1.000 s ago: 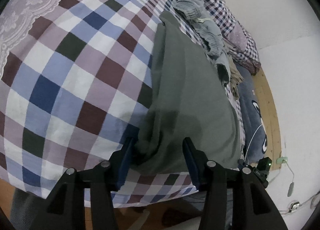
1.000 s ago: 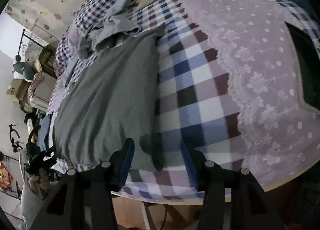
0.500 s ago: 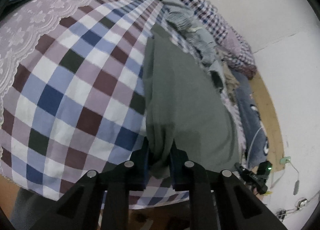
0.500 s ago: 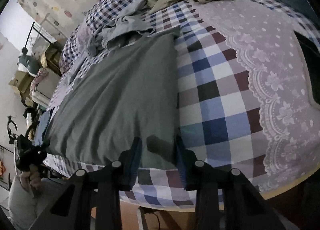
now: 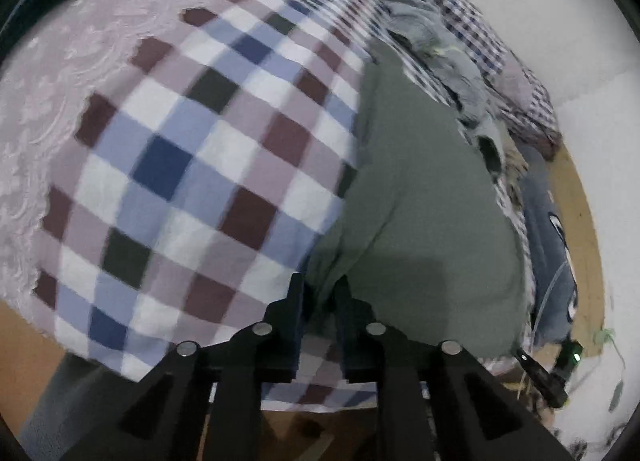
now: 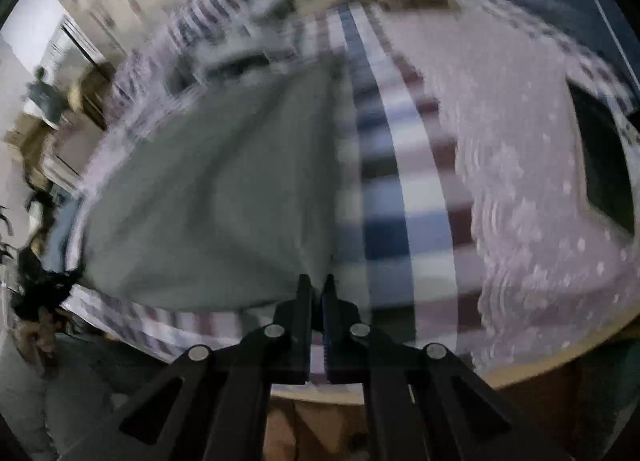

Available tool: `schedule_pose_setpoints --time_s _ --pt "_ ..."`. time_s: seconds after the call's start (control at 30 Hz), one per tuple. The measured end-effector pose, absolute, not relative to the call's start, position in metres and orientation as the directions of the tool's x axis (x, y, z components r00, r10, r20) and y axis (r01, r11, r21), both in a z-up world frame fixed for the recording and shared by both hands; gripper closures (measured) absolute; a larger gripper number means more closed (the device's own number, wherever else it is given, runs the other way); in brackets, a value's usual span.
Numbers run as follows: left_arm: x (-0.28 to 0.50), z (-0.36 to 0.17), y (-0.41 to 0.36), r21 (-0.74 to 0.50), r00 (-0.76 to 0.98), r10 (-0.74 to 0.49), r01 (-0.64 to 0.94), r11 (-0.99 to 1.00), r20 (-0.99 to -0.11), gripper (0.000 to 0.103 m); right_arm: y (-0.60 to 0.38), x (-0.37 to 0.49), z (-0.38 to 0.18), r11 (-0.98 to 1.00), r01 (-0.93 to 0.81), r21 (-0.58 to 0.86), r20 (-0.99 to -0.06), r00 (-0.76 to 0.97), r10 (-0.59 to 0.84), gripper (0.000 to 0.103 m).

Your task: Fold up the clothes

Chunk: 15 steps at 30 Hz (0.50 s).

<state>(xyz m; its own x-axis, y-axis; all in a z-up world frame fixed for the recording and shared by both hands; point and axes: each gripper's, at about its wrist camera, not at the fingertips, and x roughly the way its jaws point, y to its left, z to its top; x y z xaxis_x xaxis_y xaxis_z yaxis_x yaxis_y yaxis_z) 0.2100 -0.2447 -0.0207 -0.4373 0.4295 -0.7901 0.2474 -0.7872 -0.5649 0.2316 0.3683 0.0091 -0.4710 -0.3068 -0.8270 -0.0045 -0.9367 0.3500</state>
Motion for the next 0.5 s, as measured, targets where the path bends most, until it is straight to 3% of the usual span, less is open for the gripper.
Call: schedule_pose_setpoints --time_s 0.03,0.1,0.3,0.5 --pt "0.212 -0.021 -0.249 -0.567 -0.444 0.42 0.275 -0.777 -0.791 0.055 0.37 0.231 0.009 -0.939 -0.017 0.344 -0.831 -0.471 -0.296 0.1" --pt "0.217 -0.022 -0.257 -0.576 -0.457 0.412 0.312 -0.756 -0.788 0.051 0.373 0.231 0.008 -0.943 -0.043 0.331 -0.84 -0.469 -0.273 0.098" --pt "0.225 -0.024 -0.256 -0.647 -0.471 0.482 0.298 -0.702 -0.739 0.043 0.399 0.237 0.017 -0.938 -0.207 0.277 -0.844 -0.519 -0.134 0.095" --pt "0.232 -0.033 -0.229 -0.661 -0.436 0.525 0.259 -0.704 -0.731 0.042 0.38 0.245 0.045 -0.964 -0.174 0.202 -0.764 -0.644 -0.044 0.093"
